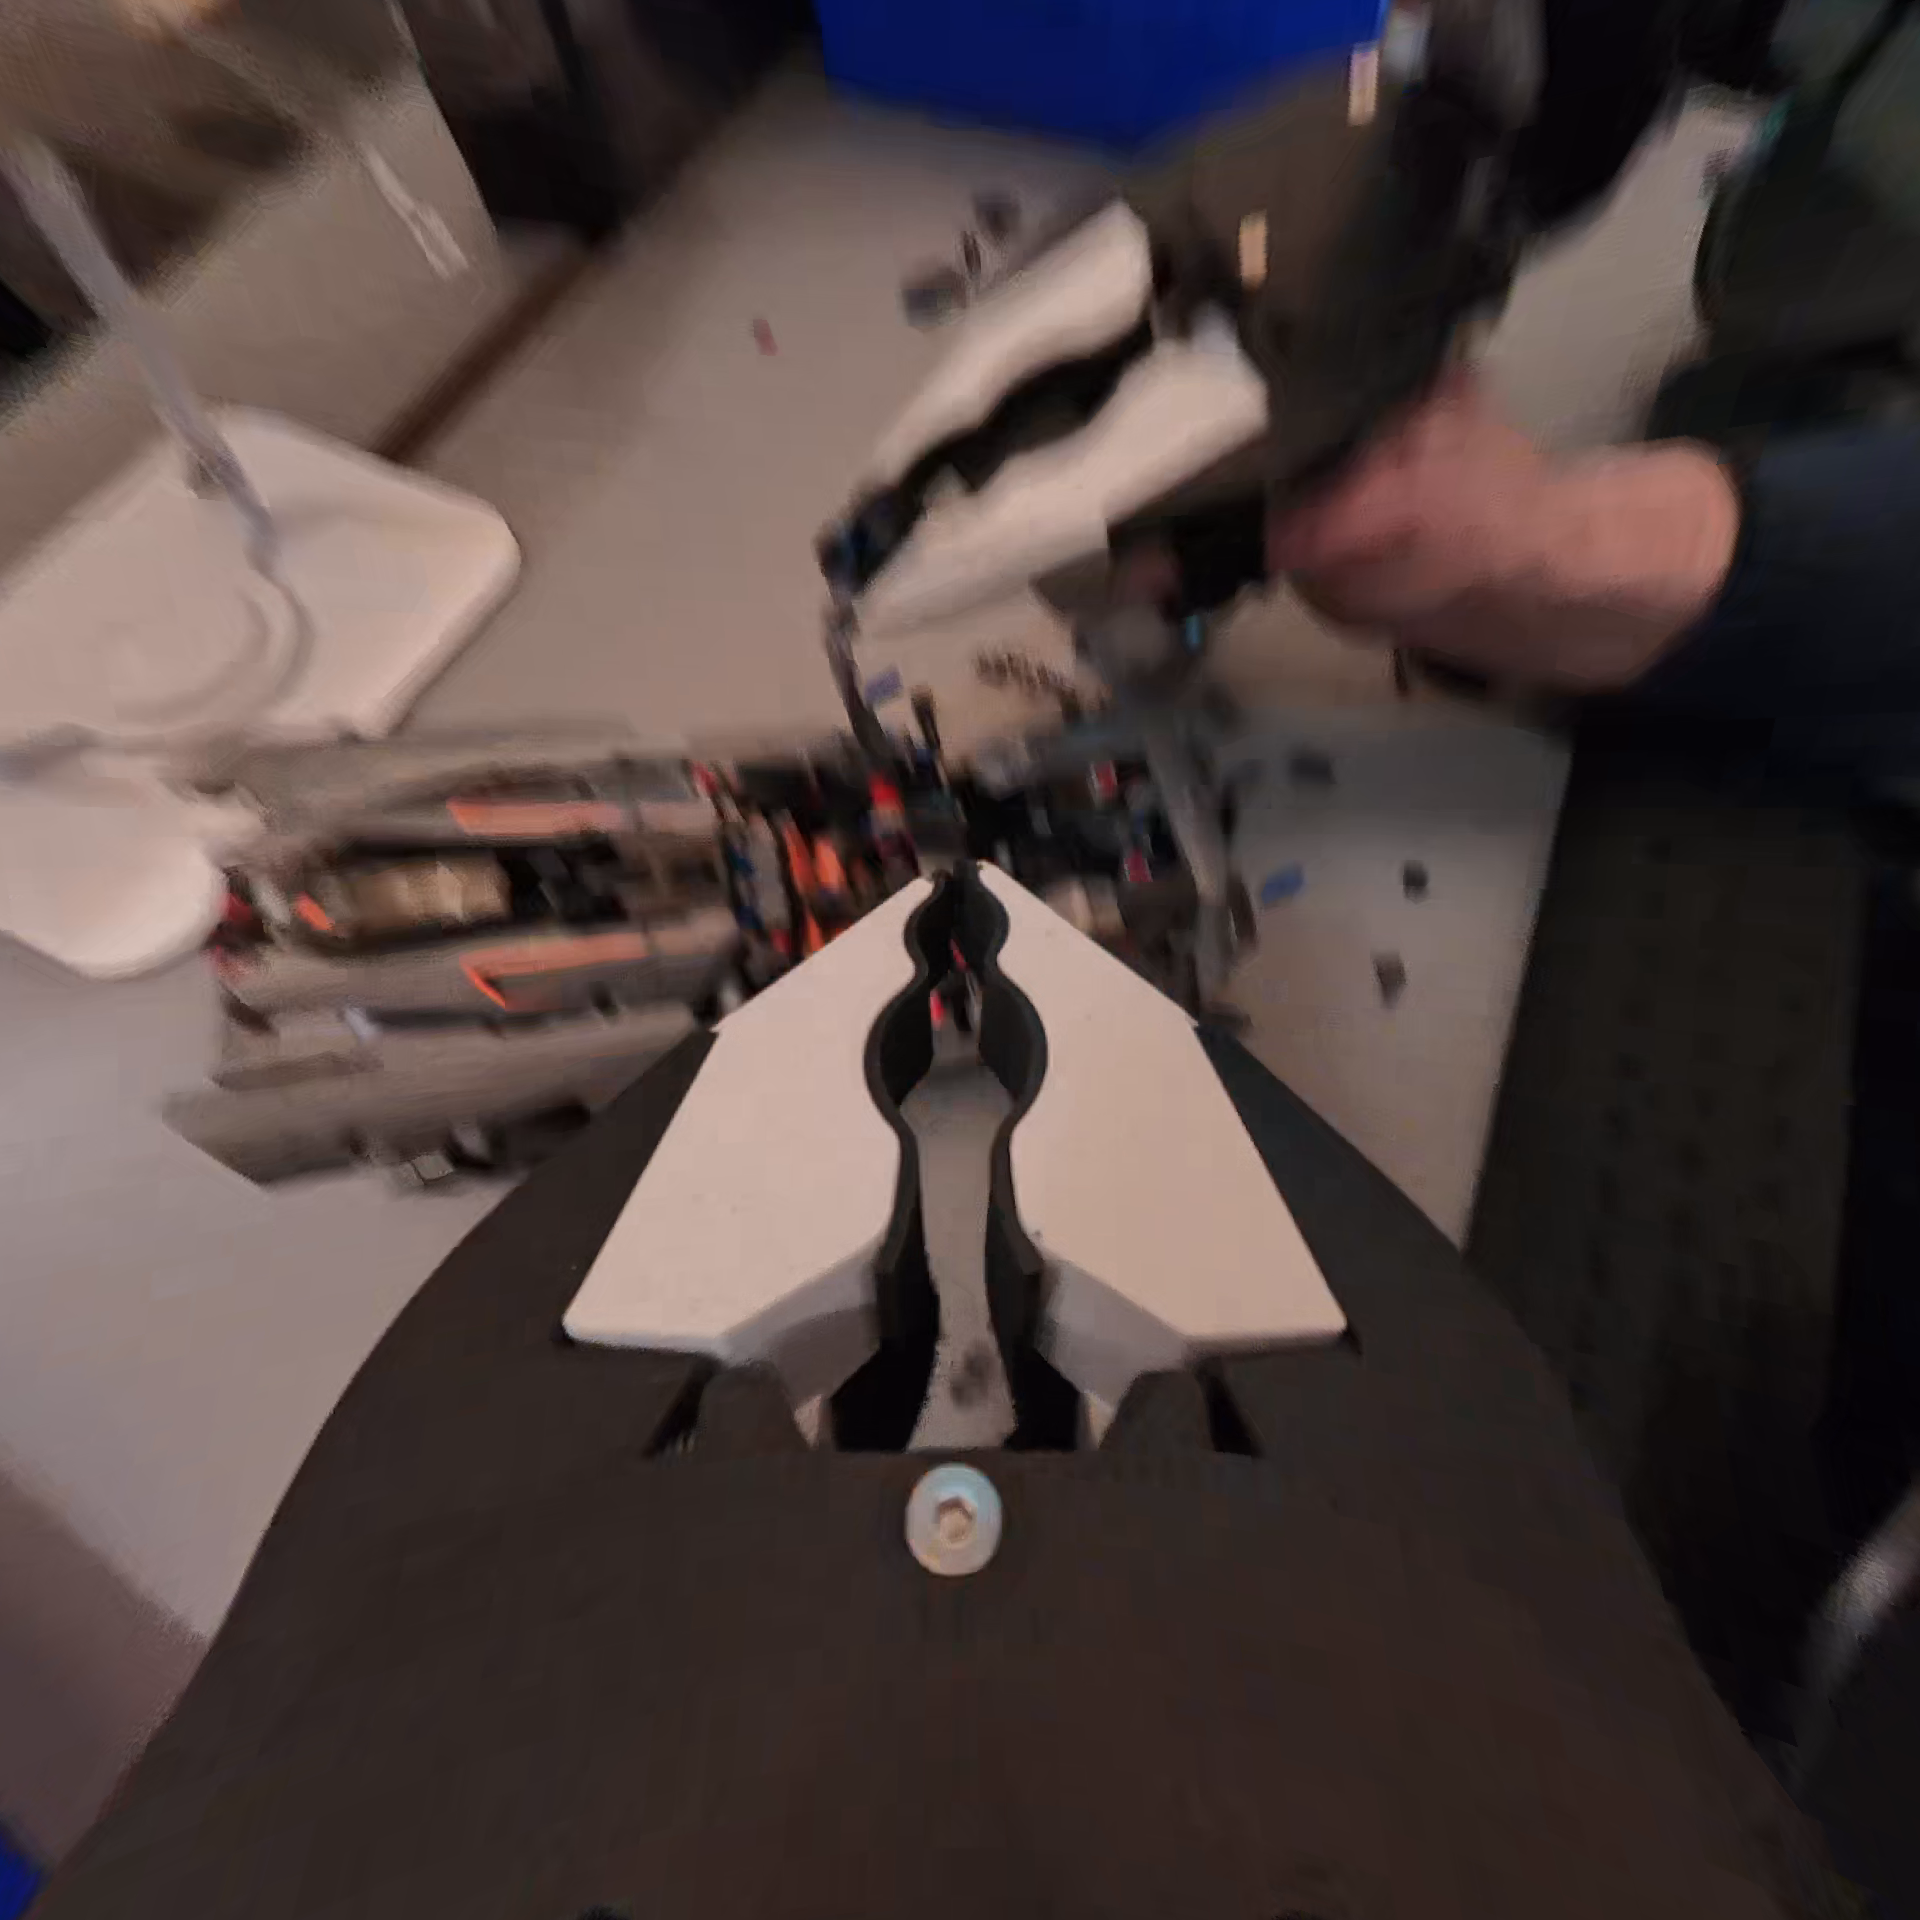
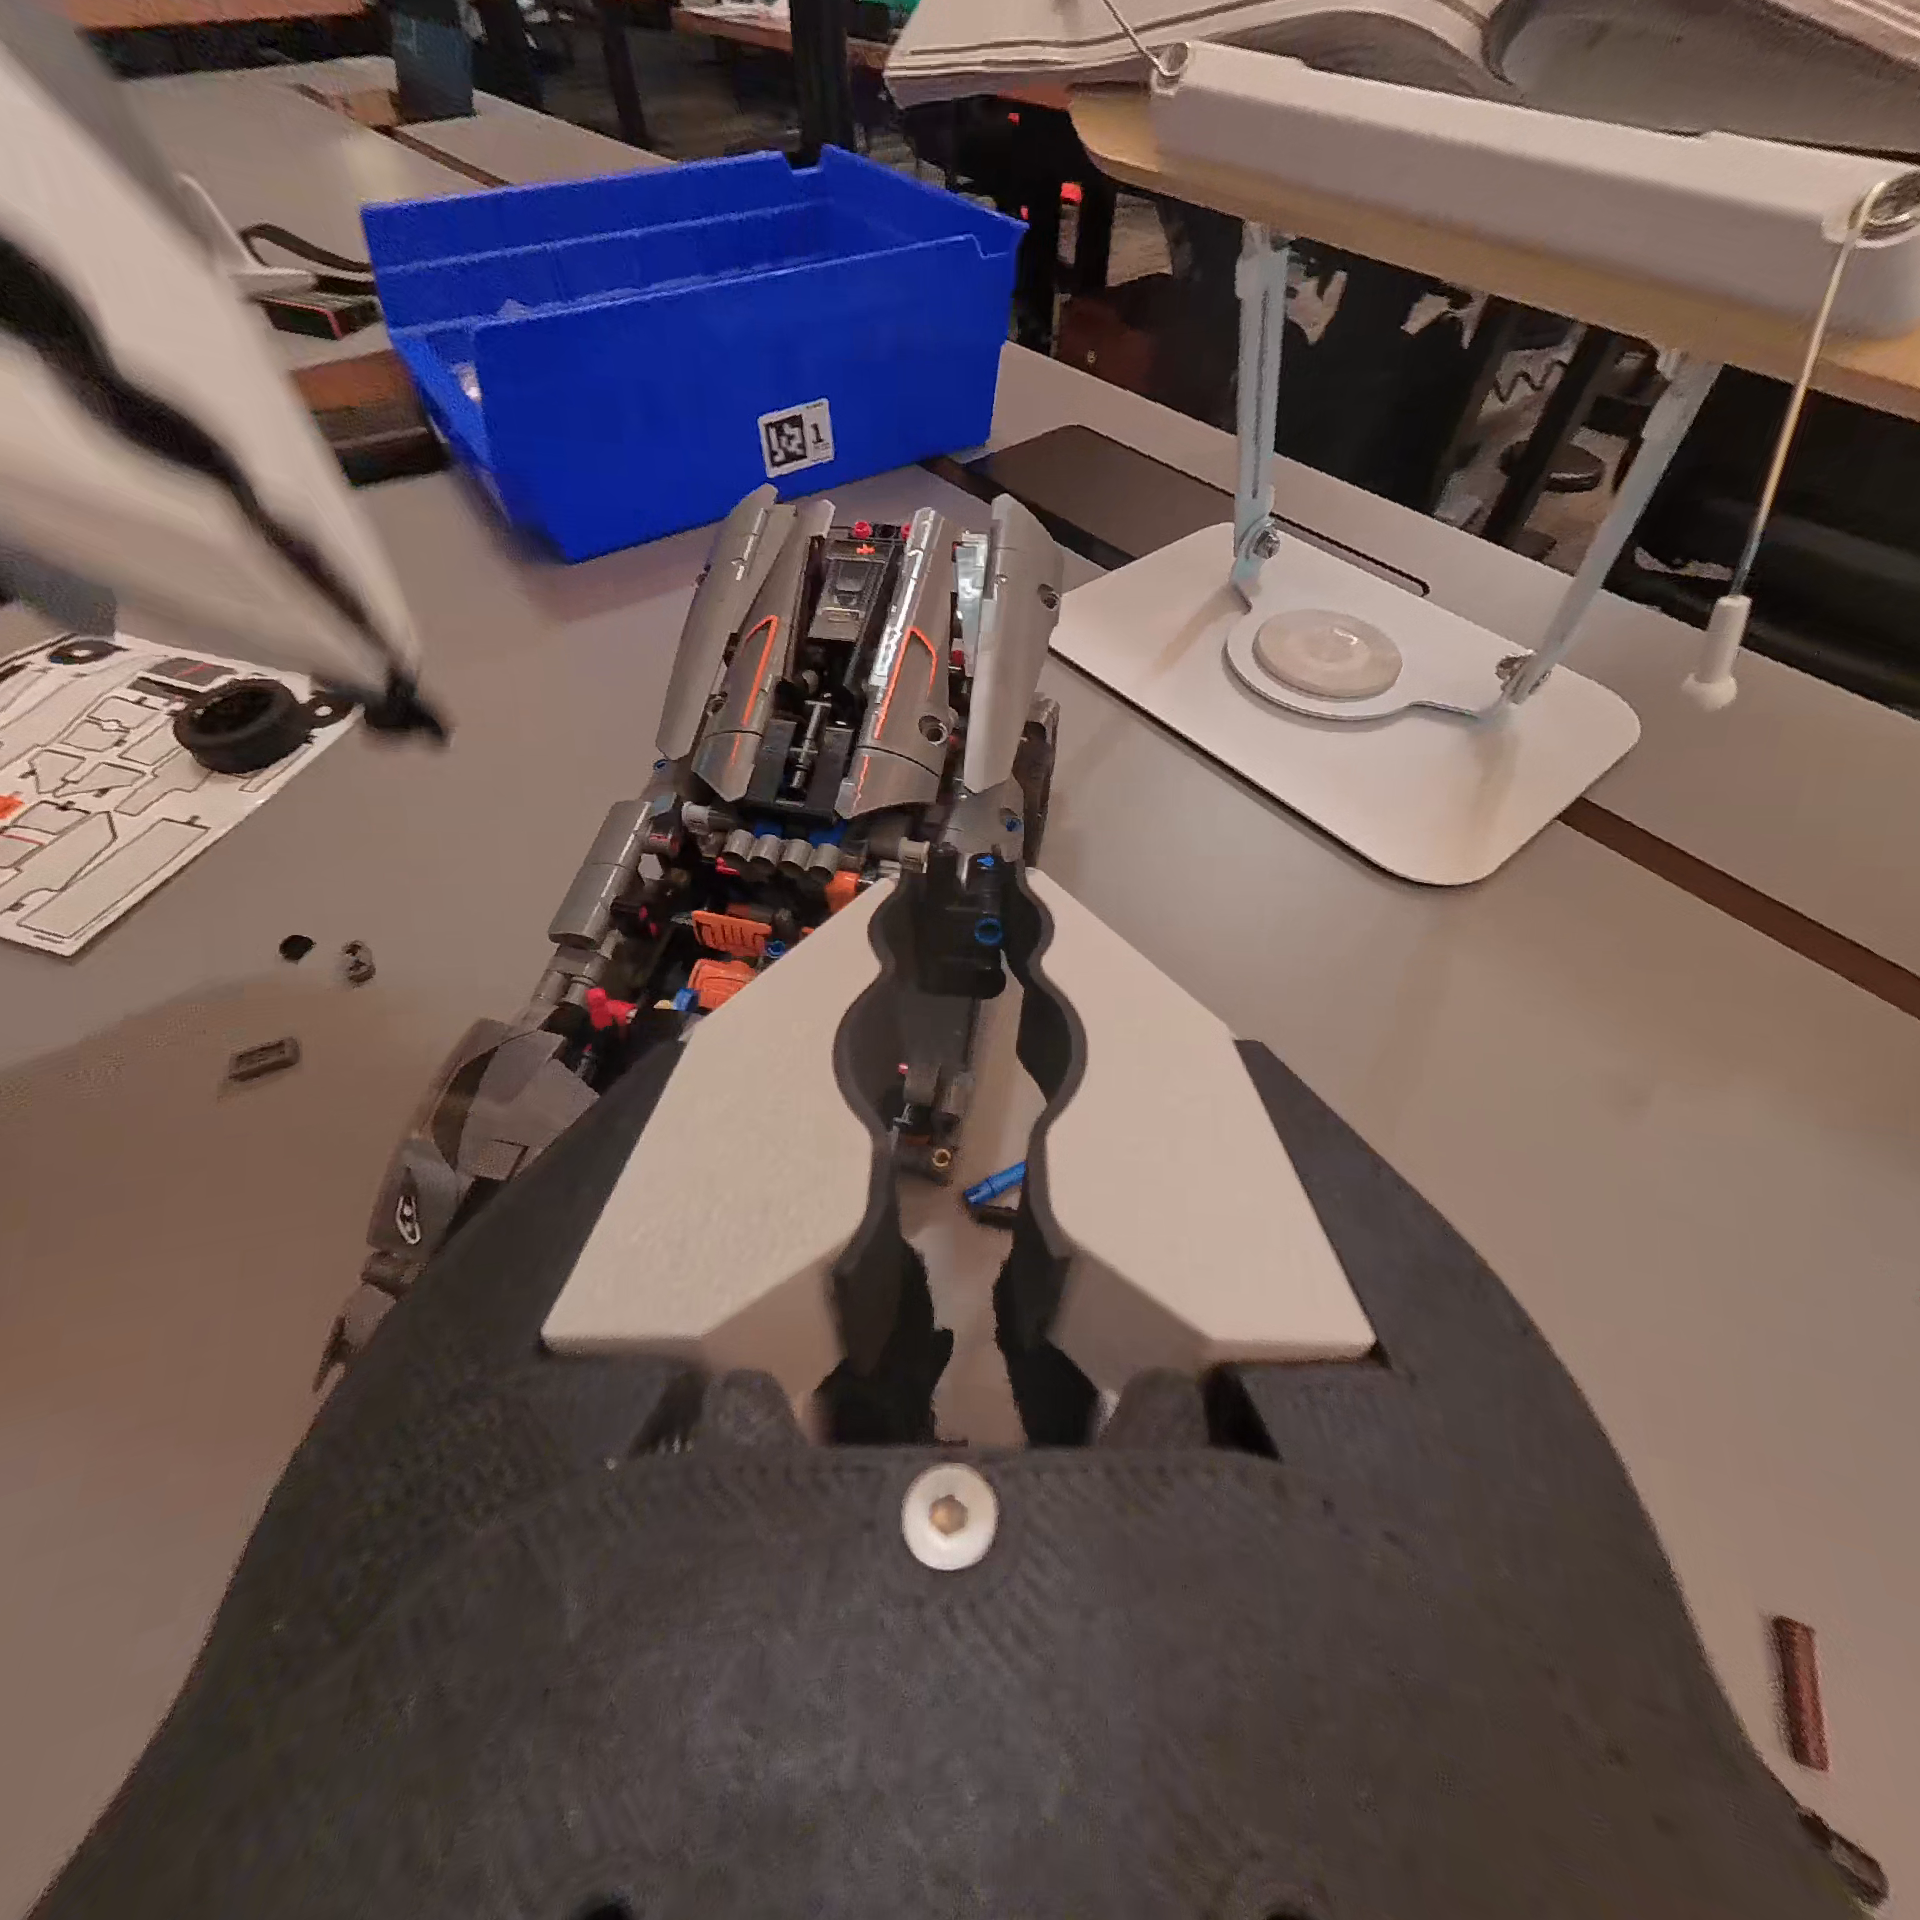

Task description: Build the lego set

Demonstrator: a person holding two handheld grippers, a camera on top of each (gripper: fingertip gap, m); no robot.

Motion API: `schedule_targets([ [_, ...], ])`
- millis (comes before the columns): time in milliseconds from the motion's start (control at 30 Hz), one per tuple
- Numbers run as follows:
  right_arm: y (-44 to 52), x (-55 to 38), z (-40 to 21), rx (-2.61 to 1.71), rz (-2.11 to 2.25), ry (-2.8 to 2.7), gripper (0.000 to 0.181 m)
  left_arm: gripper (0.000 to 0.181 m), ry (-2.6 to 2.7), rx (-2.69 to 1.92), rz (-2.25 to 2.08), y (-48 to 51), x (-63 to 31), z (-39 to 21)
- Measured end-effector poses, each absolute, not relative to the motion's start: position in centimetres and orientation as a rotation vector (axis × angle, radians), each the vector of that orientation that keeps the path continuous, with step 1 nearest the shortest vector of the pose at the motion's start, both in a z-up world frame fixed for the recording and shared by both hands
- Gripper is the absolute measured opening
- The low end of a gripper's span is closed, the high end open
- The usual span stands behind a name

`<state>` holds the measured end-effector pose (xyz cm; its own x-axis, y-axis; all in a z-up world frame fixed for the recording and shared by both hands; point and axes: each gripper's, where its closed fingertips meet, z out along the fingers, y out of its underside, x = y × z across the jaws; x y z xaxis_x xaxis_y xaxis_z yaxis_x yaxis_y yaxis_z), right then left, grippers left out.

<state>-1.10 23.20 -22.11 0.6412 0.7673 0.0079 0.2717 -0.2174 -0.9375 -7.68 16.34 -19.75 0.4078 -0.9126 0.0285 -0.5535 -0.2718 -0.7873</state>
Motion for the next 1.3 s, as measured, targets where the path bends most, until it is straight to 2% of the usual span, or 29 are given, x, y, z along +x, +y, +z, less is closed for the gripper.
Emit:
schedule_targets([
  [167, 23.0, -1.2, -22.1, -1.785, 0.571, -0.878, 0.015, 0.000, 1.412, -2.158, -0.470, 11.6, -11.3, -28.0],
  [367, 22.8, -1.1, -22.1, -1.778, 0.582, -0.901, 0.015, 0.001, 1.396, -2.183, -0.508, 10.3, -11.2, -31.1],
  [467, 22.9, -1.0, -22.1, -1.784, 0.597, -0.903, 0.015, 0.022, 1.372, -2.177, -0.490, 10.7, -11.2, -31.2],
  [600, 22.8, -0.9, -22.1, -1.787, 0.620, -0.910, 0.015, 0.037, 1.363, -2.144, -0.535, 10.9, -10.9, -30.7],
  [700, 22.8, -0.9, -22.1, -1.787, 0.613, -0.922, 0.015, 0.029, 1.374, -2.148, -0.499, 11.1, -11.2, -30.9],
  [800, 22.8, -0.9, -22.1, -1.791, 0.624, -0.921, 0.020, 0.000, 1.393, -2.125, -0.515, 10.7, -11.0, -31.0],
  [1167, 22.7, -0.8, -22.1, -1.785, 0.621, -0.939, 0.015, 0.000, 1.333, -2.097, -0.425, 11.6, -11.7, -30.4],
  [1200, 22.8, -0.8, -22.1, -1.785, 0.624, -0.938, 0.016, 0.001, 1.304, -2.102, -0.463, 11.6, -11.7, -30.2],
  [1267, 22.8, -0.8, -22.1, -1.785, 0.626, -0.939, 0.015, 0.027, 1.242, -2.152, -0.557, 11.5, -11.6, -30.1],
  [1300, 22.8, -0.8, -22.1, -1.785, 0.626, -0.940, 0.015, 0.033, 1.217, -2.162, -0.624, 11.3, -11.4, -30.0],
])
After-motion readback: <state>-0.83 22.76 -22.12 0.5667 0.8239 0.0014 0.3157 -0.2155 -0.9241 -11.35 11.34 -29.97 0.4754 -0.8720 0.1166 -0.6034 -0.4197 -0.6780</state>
